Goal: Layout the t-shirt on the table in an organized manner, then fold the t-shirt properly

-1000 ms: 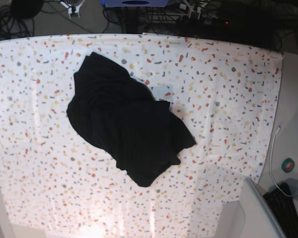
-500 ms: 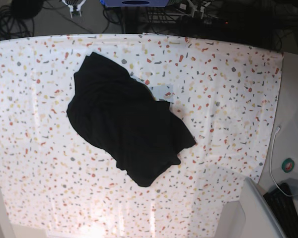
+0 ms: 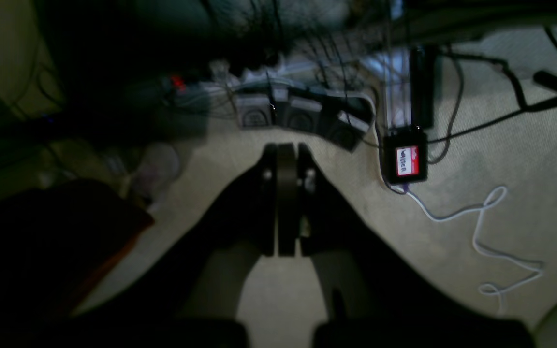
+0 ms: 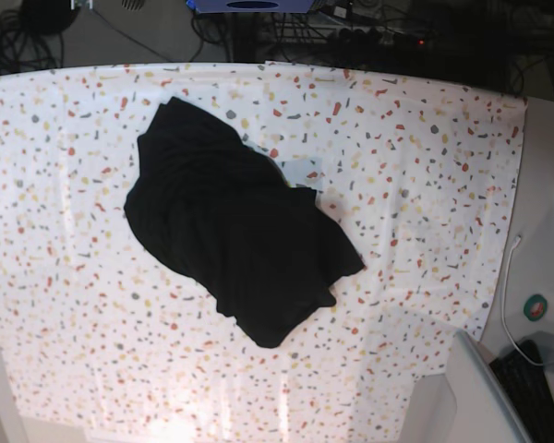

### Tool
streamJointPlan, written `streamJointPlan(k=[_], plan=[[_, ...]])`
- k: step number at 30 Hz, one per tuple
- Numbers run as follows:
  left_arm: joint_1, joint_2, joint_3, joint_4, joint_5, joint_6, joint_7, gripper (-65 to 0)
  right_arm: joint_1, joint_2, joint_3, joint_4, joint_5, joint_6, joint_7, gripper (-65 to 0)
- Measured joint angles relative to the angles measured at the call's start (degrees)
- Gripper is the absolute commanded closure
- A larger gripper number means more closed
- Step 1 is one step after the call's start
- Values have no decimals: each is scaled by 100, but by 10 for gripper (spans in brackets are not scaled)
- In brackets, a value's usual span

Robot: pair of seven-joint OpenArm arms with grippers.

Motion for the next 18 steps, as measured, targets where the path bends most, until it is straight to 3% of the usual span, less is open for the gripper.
streamJointPlan(k=[3,9,11,15,18], plan=[[758,-190,-138,929,-210,-9,127,0,-566,-15,52,968,-2,9,-378,0],[1864,-468,-946,3012,-1674,0,87,0,-682,2,162,2424,0,15,-844,0],[2037,-605,-1123,3587,-1958,61,83,0,-597,2,162,2706,9,13,-931,0],[2173,-466,-1228,4555,-2157,-7,166,0,-463,20,42,3414,-20,4,-1110,0],[1871,-439,-1226,4970,-2326,-9,181,0,129,61,-212,3877,-4,7,-1338,0]])
